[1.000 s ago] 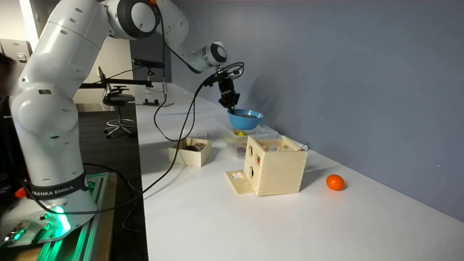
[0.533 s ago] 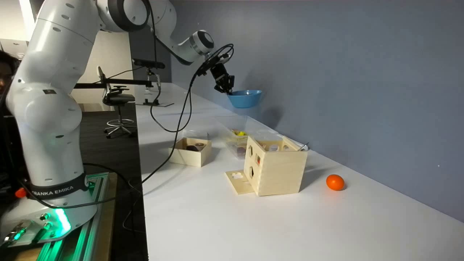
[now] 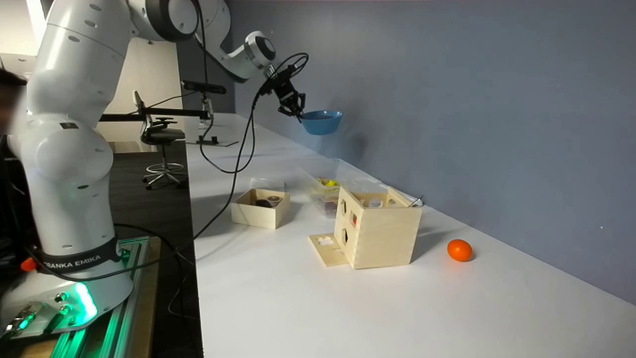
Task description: Remove the white lid from the clear container then remove the blue bowl from the container.
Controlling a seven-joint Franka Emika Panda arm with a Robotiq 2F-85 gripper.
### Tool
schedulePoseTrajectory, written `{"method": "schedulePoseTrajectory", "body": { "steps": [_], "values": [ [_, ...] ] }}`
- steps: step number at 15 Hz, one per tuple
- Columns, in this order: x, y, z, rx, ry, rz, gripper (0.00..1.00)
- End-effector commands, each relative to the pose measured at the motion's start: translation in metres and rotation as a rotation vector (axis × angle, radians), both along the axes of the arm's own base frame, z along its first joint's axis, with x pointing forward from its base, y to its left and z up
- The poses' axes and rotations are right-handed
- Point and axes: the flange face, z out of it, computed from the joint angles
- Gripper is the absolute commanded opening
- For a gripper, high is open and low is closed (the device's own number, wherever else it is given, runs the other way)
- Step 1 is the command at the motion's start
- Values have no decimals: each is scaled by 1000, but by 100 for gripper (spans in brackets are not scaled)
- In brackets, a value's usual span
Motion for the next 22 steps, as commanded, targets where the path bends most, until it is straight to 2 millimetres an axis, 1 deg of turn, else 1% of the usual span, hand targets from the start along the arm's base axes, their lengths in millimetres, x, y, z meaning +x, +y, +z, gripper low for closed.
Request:
{"method": "schedulePoseTrajectory", "body": {
  "steps": [1,3,4,5,7,8,11,15,17,20,22],
  "values": [
    [-8,10,22,9,-27,193,1],
    [-6,12,15,28,3,292,1],
    [-5,18,-1,14,17,198,1],
    [-5,19,-6,16,30,210,6],
    [-3,20,-20,9,50,199,6],
    [-2,20,-25,7,56,197,1],
    [-4,35,-46,-28,39,235,1],
    [-16,62,-70,-69,48,325,1],
    [-21,71,-81,-64,70,359,1],
    [-25,78,-96,-72,114,387,1],
    [-21,79,-109,-92,122,390,1]
  ]
}}
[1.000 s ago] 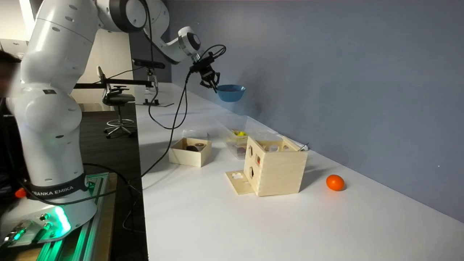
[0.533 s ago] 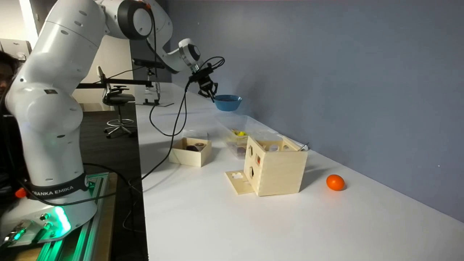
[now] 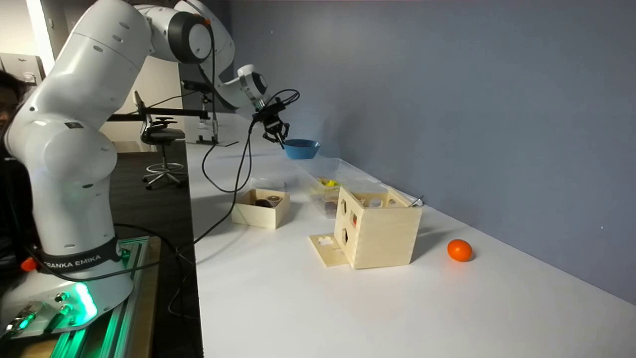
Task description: Remove the white lid from the clear container then remove the blue bowl from the container.
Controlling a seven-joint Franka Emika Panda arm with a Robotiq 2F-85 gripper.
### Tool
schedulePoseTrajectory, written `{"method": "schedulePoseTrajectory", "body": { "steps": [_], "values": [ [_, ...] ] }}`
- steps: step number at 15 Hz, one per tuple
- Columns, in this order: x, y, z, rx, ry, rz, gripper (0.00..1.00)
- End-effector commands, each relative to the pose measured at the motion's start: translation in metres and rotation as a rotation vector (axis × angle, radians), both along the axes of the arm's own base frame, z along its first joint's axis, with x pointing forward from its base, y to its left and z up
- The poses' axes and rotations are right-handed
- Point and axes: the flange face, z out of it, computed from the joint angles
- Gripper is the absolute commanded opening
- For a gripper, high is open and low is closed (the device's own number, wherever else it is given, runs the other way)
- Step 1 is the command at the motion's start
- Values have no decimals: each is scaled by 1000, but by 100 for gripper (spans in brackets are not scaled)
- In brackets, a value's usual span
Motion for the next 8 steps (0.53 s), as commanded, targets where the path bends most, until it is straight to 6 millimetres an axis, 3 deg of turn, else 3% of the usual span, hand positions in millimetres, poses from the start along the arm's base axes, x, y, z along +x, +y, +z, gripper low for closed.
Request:
{"method": "schedulePoseTrajectory", "body": {
  "steps": [1,8],
  "values": [
    [11,4,4,-4,-31,34,1],
    [32,7,-31,45,-36,12,1]
  ]
}}
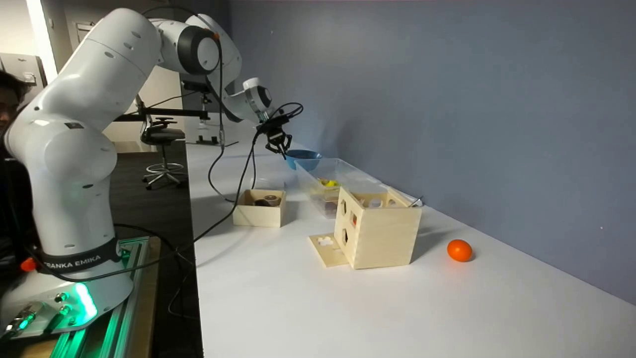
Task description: Remove the white lid from the clear container then remove the blue bowl from the container.
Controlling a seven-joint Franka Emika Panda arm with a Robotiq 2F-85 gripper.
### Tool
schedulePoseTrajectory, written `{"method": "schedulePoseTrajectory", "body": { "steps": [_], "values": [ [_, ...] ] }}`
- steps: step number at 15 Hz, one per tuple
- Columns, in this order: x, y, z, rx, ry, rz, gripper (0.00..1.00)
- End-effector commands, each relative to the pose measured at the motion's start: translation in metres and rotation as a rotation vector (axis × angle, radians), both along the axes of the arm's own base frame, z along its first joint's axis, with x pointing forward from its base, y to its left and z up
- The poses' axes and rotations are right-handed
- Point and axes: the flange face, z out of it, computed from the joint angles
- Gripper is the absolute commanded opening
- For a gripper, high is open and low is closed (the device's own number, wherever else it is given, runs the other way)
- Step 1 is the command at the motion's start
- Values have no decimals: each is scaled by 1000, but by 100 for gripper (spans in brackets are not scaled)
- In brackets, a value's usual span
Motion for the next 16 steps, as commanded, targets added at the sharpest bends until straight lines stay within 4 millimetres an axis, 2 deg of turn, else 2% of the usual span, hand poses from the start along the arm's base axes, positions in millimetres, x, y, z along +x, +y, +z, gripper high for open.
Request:
{"method": "schedulePoseTrajectory", "body": {
  "steps": [1,6,16],
  "values": [
    [18,6,12,40,-64,-1,1],
    [27,3,6,38,-59,-6,1],
    [32,1,-6,5,-36,-14,1]
  ]
}}
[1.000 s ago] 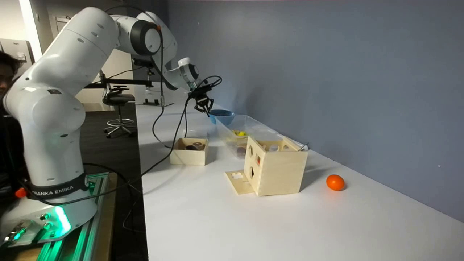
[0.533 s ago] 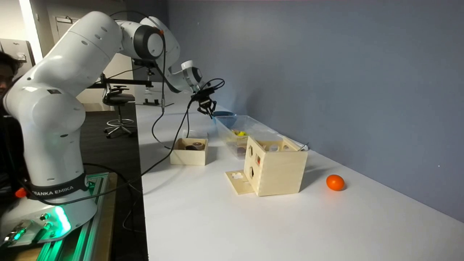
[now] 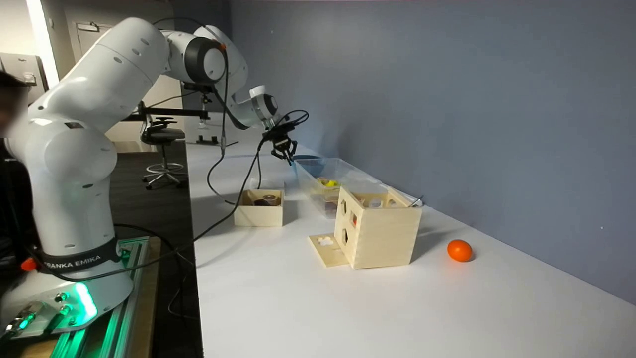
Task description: Remove the white lid from the clear container then remove the blue bowl from the container.
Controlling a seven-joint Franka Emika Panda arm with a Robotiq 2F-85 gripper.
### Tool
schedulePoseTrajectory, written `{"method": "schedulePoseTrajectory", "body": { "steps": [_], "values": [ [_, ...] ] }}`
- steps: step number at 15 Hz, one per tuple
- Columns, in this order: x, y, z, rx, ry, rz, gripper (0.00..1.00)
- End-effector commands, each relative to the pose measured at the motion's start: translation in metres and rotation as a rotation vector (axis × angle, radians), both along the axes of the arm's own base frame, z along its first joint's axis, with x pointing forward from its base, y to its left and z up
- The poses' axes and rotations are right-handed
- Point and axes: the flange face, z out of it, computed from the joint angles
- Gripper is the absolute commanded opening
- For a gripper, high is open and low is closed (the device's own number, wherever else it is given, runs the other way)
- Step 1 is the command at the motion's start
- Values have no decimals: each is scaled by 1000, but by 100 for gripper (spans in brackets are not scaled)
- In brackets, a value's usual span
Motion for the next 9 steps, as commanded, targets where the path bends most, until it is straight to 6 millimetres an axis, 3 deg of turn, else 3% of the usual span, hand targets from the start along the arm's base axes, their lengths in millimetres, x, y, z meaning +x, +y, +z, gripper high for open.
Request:
{"method": "schedulePoseTrajectory", "body": {
  "steps": [1,3,9],
  "values": [
    [9,6,19,6,-30,-3,29],
    [10,7,26,14,-37,-3,38],
    [6,-10,93,105,-103,-111,79]
  ]
}}
